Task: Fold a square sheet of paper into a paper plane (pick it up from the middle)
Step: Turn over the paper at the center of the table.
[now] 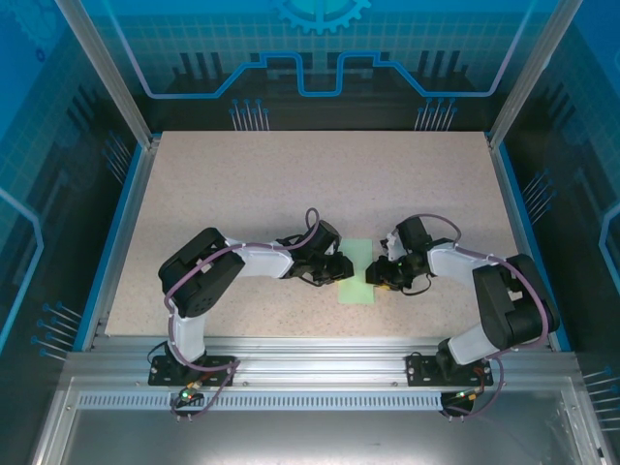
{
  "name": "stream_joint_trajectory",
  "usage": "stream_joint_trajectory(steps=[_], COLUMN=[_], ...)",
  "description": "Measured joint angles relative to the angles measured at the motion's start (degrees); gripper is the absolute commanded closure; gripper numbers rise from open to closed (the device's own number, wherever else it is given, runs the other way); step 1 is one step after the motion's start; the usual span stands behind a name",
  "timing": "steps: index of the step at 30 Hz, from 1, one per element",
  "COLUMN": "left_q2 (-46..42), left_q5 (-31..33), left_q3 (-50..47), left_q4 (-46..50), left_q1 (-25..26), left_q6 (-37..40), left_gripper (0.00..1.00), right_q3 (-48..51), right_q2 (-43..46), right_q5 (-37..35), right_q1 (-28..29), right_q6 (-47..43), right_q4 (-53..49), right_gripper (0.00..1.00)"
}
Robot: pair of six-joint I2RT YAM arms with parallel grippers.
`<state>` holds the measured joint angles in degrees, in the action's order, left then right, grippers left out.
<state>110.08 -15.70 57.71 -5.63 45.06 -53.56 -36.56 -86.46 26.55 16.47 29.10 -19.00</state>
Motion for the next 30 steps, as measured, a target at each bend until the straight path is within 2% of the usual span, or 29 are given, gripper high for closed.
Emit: stream_joint_trajectory(steps=[10, 16, 19, 24, 30], left_q2=[-0.07, -0.46, -1.07, -4.20, -13.20], left_q5=[0.00, 0.04, 0.04, 0.68, 4.22], left_q3=[0.00, 0.00, 0.00, -0.55, -4.04], left_q4=[0.07, 0.59, 0.83, 0.61, 1.05], left_q1=[0.00, 0.00, 0.00, -0.07, -0.48], left_q6=[0.00, 0.00, -0.02, -0.07, -0.02], left_gripper=[0.76, 0.75, 0.75, 0.70, 0.68], right_q3=[0.00, 0.00, 0.00, -0.37, -4.24], right_q2=[-0.15, -0.15, -0.13, 1.09, 5.90], right_q5=[2.69, 3.19, 3.54, 3.56, -0.59], right_q1=[0.09, 0.09, 0.09, 0.09, 1.20], right_q6=[0.00, -0.20, -0.66, -1.31, -2.45], right_q4=[0.70, 0.70, 0.66, -0.46, -6.54], right_gripper=[0.68, 0.85, 0.88, 0.99, 1.00])
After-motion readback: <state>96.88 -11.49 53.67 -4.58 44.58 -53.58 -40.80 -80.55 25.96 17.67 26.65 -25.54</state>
